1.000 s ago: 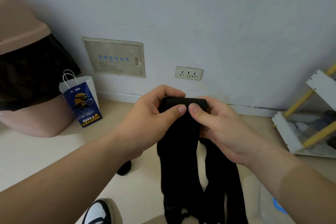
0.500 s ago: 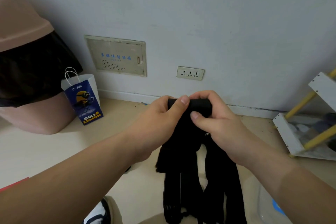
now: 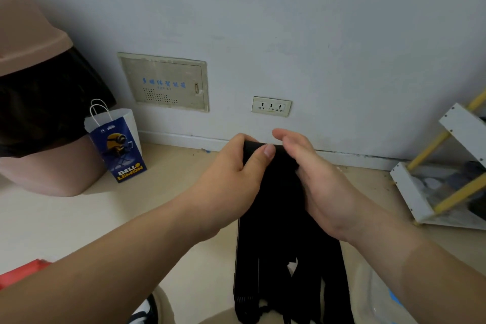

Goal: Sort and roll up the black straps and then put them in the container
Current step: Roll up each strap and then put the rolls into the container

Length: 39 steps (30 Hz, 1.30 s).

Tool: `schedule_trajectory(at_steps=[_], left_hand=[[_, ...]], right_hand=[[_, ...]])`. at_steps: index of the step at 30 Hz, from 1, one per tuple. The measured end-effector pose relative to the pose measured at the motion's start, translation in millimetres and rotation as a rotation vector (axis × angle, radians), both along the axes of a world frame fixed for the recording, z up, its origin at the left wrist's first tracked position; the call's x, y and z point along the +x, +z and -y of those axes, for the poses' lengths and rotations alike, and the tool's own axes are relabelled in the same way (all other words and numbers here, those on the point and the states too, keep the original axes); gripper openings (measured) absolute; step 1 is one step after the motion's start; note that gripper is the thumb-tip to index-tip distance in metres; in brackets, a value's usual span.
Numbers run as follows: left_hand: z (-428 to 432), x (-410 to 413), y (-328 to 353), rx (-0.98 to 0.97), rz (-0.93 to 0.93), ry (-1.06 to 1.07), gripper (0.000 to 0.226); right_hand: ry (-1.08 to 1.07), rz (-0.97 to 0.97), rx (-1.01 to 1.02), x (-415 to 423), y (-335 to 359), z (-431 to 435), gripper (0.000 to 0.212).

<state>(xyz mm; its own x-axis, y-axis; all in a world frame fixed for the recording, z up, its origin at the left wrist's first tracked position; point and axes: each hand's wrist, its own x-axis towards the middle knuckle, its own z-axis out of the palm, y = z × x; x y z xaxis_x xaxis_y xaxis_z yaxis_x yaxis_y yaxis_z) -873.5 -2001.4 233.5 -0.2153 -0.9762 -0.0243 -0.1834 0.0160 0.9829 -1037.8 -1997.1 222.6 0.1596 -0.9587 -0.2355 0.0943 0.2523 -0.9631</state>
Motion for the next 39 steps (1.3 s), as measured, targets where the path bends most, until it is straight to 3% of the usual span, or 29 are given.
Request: schedule_trajectory(at_steps=[4,7,11,15,18,20,22,24,29,33,36,39], left_hand=[[2.5,4.6,5.9,-0.108,-0.018,-0.023,0.004],[3.6,10.9,8.5,-0.138,-0.019,-0.070,0.011],[5.5,16.7,8.8,-0.115,-0.011,-0.115,0.027],[10.4,18.1,9.1,0.038,-0.125,-0.110,0.034],[17.1,19.9,5.6,0.242,-0.230,-0.083,0.039],[17.6,19.3,4.0,0.313,-0.209,-0.107,0.041],[16.3,18.8,1.2,0.300,-0.106,-0.105,0.048],[14.5,18.0,-0.2,0.221,-0.076,-0.077,0.039],[14.2,18.0,3.0,0.075,-0.172,-0.016,0.026],[10.7,17.0,2.9,-0.015,-0.156,-0.057,0.020],[8.2,17.7,4.3,-0.012,-0.171,-0.089,0.028],[10.5,18.1,3.9,0.050,-0.210,-0.044,0.041]], right_hand=[[-0.008,-0.182,0.023,0.6,4.1,1.4,0.074],[0.018,-0.251,-0.066,-1.1,8.4,-0.3,0.080],[-0.039,-0.090,-0.080,1.1,4.8,-0.2,0.058],[-0.059,-0.093,-0.148,1.9,2.0,-1.0,0.043],[-0.048,-0.139,-0.238,2.4,1.5,-2.4,0.031],[-0.035,-0.239,-0.327,2.4,0.6,-2.5,0.011],[-0.018,-0.352,-0.391,1.4,-1.2,-2.4,0.002],[-0.007,-0.401,-0.423,0.7,-2.5,-1.7,0.004],[0.026,-0.032,-0.188,2.4,7.2,-4.6,0.027],[0.092,0.034,-0.006,2.0,8.2,-0.3,0.064],[0.051,0.023,0.006,1.0,5.5,1.9,0.061],[-0.034,0.072,-0.043,1.0,2.3,3.0,0.043]])
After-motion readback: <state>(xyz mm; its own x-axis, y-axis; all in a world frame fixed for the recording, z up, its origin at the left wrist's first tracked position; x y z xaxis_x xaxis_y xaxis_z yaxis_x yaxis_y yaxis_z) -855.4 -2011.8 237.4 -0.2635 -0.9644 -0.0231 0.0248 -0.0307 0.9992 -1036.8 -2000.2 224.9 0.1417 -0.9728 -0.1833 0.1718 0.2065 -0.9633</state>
